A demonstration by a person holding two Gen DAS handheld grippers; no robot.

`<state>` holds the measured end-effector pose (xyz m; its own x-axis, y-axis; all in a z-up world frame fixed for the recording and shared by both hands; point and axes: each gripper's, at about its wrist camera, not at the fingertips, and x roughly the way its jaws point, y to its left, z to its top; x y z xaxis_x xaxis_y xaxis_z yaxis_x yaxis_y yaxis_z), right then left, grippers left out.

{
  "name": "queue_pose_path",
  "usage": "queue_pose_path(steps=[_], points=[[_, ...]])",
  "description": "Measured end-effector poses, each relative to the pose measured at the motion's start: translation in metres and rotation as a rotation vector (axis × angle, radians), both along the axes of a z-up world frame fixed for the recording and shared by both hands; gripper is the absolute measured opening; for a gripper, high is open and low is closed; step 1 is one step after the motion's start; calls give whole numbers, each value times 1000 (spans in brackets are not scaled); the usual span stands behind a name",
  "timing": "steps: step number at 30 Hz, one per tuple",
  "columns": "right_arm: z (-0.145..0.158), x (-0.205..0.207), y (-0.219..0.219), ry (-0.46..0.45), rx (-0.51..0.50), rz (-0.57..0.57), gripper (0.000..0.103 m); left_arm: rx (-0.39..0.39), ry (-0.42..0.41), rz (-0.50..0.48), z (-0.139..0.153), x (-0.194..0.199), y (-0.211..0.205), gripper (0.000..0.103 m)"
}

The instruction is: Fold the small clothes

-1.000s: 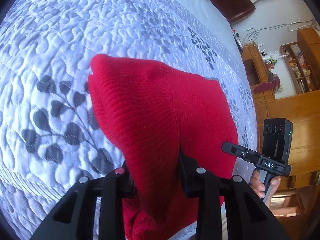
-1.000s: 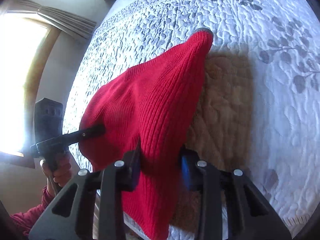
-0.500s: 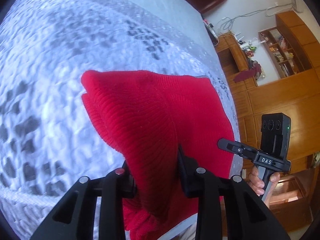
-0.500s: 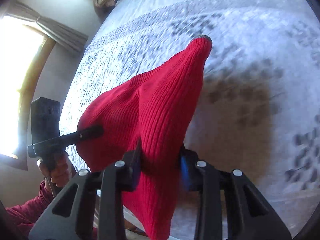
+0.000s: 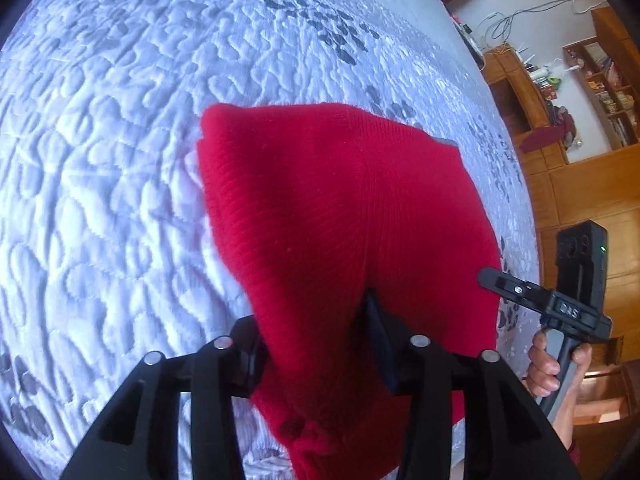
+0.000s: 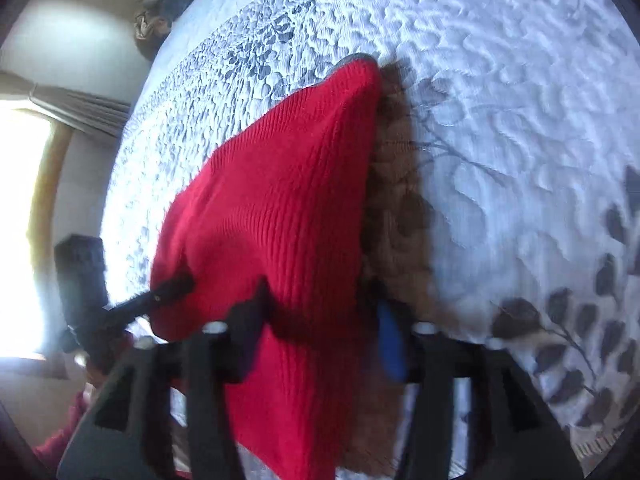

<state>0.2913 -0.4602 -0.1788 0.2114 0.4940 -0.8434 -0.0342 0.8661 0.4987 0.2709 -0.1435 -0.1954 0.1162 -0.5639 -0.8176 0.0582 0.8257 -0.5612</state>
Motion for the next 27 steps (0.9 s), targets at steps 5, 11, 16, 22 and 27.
queue_pose_path(steps=[5,11,16,22,27], points=[[12,-58,-5,-7,37,35,61,29,-8,-4,17,-30,6,68],[-2,-108,3,57,87,42,62,80,-5,-40,14,-72,-6,72],[-20,-114,7,121,152,16,21,170,-33,-50,11,-91,-14,55],[21,-124,8,46,101,33,9,142,26,-42,20,-94,-12,28],[15,-127,13,62,41,52,6,199,-1,-59,17,-107,-15,28]])
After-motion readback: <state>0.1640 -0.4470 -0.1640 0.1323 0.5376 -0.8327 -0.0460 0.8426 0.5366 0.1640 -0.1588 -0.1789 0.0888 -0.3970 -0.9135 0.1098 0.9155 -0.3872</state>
